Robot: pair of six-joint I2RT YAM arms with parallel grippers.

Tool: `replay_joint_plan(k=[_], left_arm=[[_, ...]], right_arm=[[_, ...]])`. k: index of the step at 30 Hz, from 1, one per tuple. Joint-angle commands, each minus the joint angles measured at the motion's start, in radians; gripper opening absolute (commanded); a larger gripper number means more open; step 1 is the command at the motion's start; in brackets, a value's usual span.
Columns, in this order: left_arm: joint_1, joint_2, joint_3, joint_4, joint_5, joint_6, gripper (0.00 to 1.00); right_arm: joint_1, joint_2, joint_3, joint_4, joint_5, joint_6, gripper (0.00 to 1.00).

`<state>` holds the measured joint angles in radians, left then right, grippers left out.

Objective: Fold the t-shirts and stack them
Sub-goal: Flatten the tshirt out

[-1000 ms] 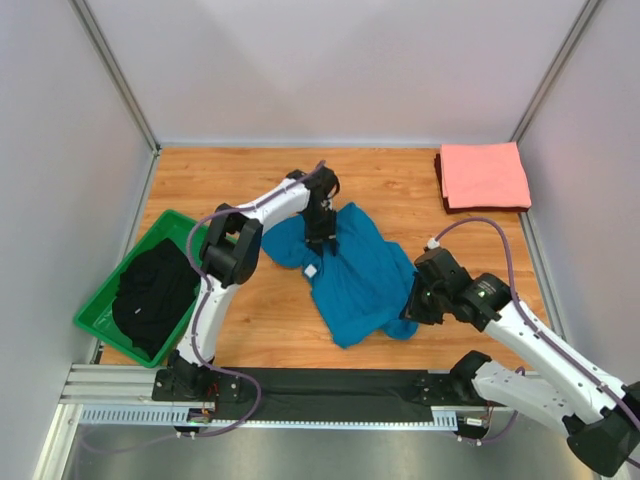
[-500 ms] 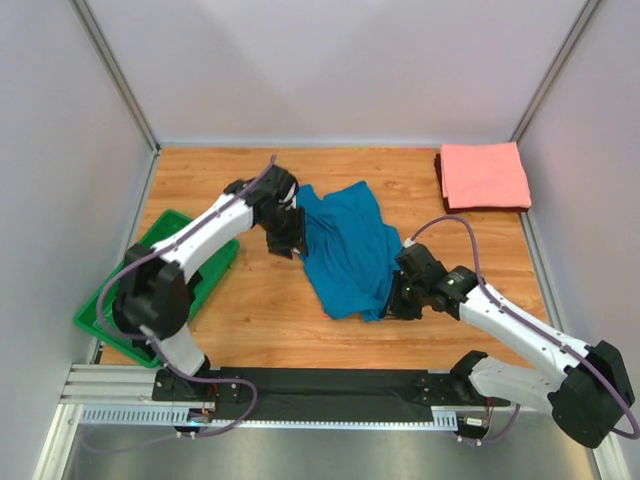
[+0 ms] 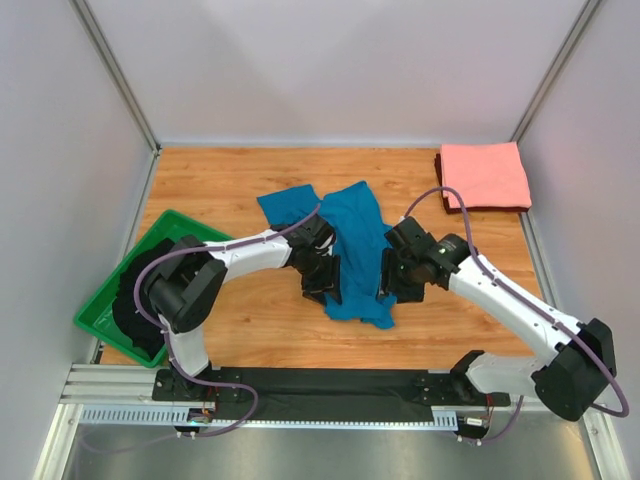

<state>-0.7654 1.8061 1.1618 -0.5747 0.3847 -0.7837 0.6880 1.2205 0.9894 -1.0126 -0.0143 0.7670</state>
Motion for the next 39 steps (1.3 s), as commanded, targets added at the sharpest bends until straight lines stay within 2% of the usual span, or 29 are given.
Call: replay_joint_plan(k=[1, 5, 9, 14, 16, 17, 20, 22, 25, 31, 34, 35, 39], left_arm=[[-0.009, 0.001, 0.029, 0.044, -0.023, -0.023, 0.54], [-0.02, -0.019, -0.026, 0.075, -0.058, -0.048, 0.54], [-0.035, 0.013, -0.036, 0.096, -0.032, -0.077, 0.53], [-0.049, 0.009, -0.036, 0.053, -0.046, -0.084, 0.47], [-0.052, -0.02, -0.056, 0.042, -0.056, -0.081, 0.37], [-0.052, -0.043, -0.056, 0.021, -0.075, -0.083, 0.25], [-0.052, -0.074, -0.062, -0.016, -0.098, -0.077, 0.07], [-0.054, -0.105, -0.063, -0.033, -0.104, -0.074, 0.01], [-0.052, -0.142, -0.056, -0.074, -0.136, -0.071, 0.0], [-0.052, -0.18, -0.04, -0.155, -0.202, -0.051, 0.0], [-0.052, -0.188, -0.037, -0.206, -0.219, -0.049, 0.0], [-0.051, -0.194, -0.036, -0.218, -0.227, -0.051, 0.0], [-0.049, -0.237, -0.028, -0.301, -0.305, -0.069, 0.0]], right_arm=[[-0.051, 0.013, 0.075, -0.112, 0.112, -0.029, 0.53], [-0.143, 0.056, 0.055, -0.097, 0.091, 0.037, 0.52], [-0.258, 0.085, 0.009, -0.014, 0.037, 0.069, 0.51], [-0.294, 0.181, -0.029, 0.126, 0.03, 0.065, 0.5], [-0.301, 0.22, -0.049, 0.236, -0.027, 0.045, 0.51], [-0.303, 0.264, -0.058, 0.255, -0.036, 0.031, 0.5], [-0.314, 0.332, -0.048, 0.27, -0.01, 0.023, 0.5], [-0.32, 0.346, -0.047, 0.295, -0.001, 0.02, 0.5], [-0.323, 0.379, -0.049, 0.301, 0.046, 0.02, 0.48], [-0.338, 0.438, -0.064, 0.325, 0.06, 0.005, 0.27], [-0.355, 0.442, -0.066, 0.303, 0.111, -0.027, 0.1], [-0.376, 0.439, -0.06, 0.28, 0.131, -0.034, 0.0], [-0.438, 0.355, -0.035, 0.116, 0.191, -0.055, 0.0]])
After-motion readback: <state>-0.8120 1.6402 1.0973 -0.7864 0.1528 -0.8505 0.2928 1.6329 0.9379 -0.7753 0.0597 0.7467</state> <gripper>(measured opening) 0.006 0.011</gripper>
